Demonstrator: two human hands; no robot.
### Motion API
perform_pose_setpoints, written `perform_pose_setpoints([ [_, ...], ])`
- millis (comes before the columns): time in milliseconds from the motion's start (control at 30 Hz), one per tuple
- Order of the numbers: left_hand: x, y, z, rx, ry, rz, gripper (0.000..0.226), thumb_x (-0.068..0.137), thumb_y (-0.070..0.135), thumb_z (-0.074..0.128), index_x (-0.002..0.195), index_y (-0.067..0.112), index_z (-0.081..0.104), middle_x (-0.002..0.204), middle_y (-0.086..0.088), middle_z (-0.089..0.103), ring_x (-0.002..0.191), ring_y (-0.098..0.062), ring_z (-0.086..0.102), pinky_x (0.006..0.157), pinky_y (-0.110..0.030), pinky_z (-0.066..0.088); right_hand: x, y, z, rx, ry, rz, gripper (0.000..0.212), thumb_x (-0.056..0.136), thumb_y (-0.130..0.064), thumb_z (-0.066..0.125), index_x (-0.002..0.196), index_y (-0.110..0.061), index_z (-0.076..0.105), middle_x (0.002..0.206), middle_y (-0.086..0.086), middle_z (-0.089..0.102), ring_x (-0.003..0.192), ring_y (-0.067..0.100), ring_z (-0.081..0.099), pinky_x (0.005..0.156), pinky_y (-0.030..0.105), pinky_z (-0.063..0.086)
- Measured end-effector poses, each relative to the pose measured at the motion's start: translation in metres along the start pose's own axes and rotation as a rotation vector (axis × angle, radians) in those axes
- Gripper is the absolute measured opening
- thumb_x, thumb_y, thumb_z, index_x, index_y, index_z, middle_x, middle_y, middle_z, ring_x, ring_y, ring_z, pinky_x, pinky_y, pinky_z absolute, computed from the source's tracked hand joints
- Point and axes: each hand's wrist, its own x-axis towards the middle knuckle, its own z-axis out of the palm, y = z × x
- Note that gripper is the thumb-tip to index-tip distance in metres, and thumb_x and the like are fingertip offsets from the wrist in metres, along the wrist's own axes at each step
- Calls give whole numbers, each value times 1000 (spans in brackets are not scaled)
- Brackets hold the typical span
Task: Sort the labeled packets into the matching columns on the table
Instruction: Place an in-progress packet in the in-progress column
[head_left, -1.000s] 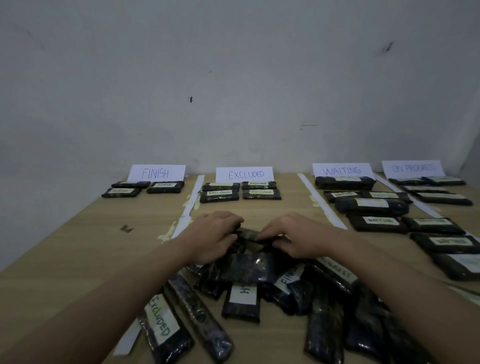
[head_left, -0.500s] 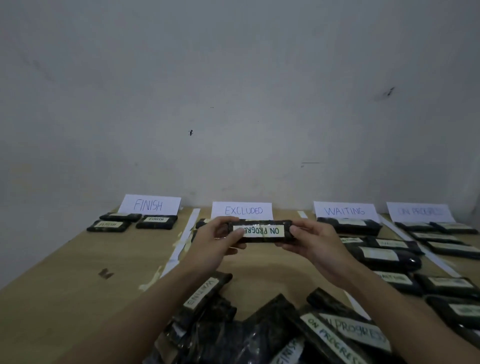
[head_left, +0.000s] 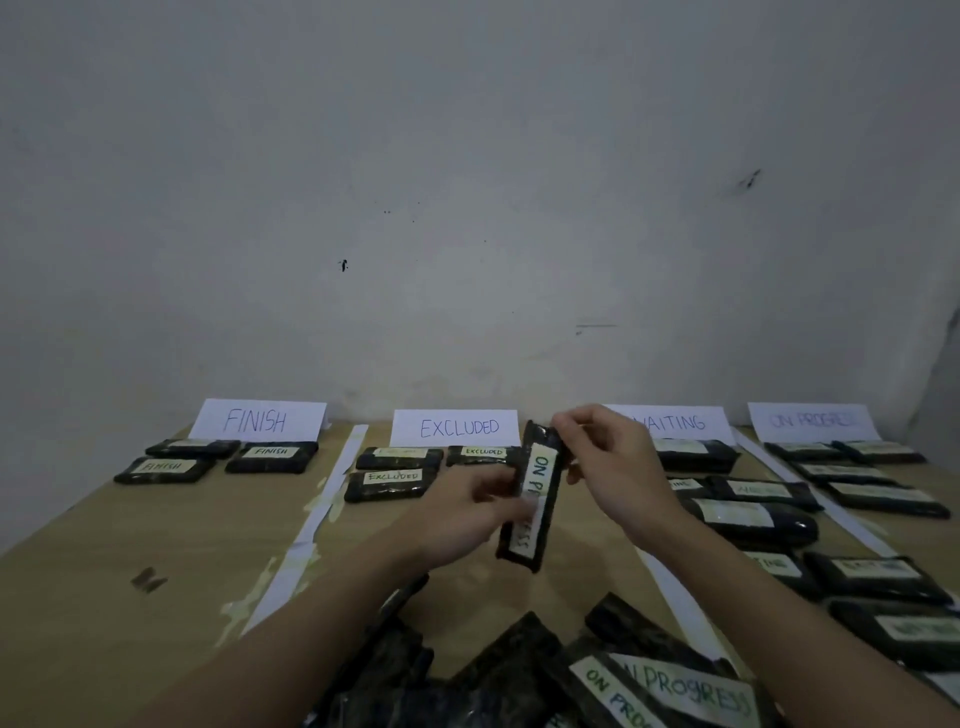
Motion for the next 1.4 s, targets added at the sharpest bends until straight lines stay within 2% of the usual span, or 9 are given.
perform_pose_setpoints([
  [133, 20, 16, 18, -140, 145, 28, 17, 87, 15, 60, 103, 14, 66, 98, -5, 70, 87, -16, 66, 64, -20, 51, 4, -5, -8, -129, 48, -149, 12, 89, -21, 57, 81, -19, 66, 73, -4, 66, 64, 8, 60, 61, 27, 51],
  [333, 45, 38, 48, -550, 231, -82, 11, 86, 4, 59, 96, 1, 61, 81, -7, 67, 63, -10, 67, 58, -26, 58, -13, 15, -46, -586, 70, -346, 38, 81, -24, 66, 116, -16, 57, 102, -2, 58, 88, 11, 57, 78, 29, 51],
  [467, 68, 50, 90, -554, 158, -115, 3, 85, 3, 60, 85, 5, 62, 76, -7, 67, 64, -14, 66, 59, -24, 58, -24, 32, -84, -892, 133, -441, 40, 75, -26, 71, 111, -12, 61, 100, 4, 64, 91, 23, 59, 76, 39, 52],
  [733, 126, 76, 192, -509, -34, -89, 22, 82, 6, 65, 103, 0, 62, 98, -16, 70, 82, -22, 69, 68, -24, 59, -24, 54, -192, -1015, 216, -287, 41, 76, -15, 70, 116, -10, 59, 108, 9, 64, 98, 29, 57, 82, 41, 50],
  [900, 158, 88, 255, -150, -138, 57, 16, 80, 17, 69, 93, 16, 60, 95, -3, 68, 86, -15, 64, 77, -26, 53, -18, 85, -268, -1110, 225, -206, 39, 75, -6, 69, 113, -6, 61, 107, 12, 64, 98, 34, 58, 76, 42, 51],
  [967, 170, 90, 279, 1, -180, 129, 28, 80, 18, 68, 105, 15, 54, 99, 1, 63, 90, -13, 60, 75, -20, 49, -13, 101, -300, -1156, 187, -182, 41, 73, 0, 68, 113, -4, 61, 110, 14, 64, 100, 34, 59, 80, 40, 50],
  [1100, 192, 95, 317, 394, -289, 336, 53, 87, 26, 58, 132, 12, 35, 130, -2, 46, 124, -20, 43, 97, -27, 37, 11, 133, -368, -1202, 173, -79, 44, 79, 5, 57, 121, -5, 56, 124, 11, 56, 109, 32, 54, 86, 40, 47],
  [1233, 220, 96, 343, 886, -355, 587, 59, 93, 37, 42, 142, 14, 20, 148, -5, 29, 135, -21, 28, 111, -37, 26, 46, 172, -424, -1245, 156, 30, 43, 82, 8, 50, 123, -5, 54, 128, 12, 53, 112, 32, 52, 88, 40, 44],
  [1400, 245, 90, 361, 1029, -382, 697, 52, 95, 42, 31, 140, 15, 26, 146, -1, 30, 136, -16, 23, 114, -34, 15, 91, 218, -458, -1205, 89, 156, 47, 77, 7, 52, 121, -6, 56, 125, 14, 54, 112, 31, 51, 93, 38, 43],
])
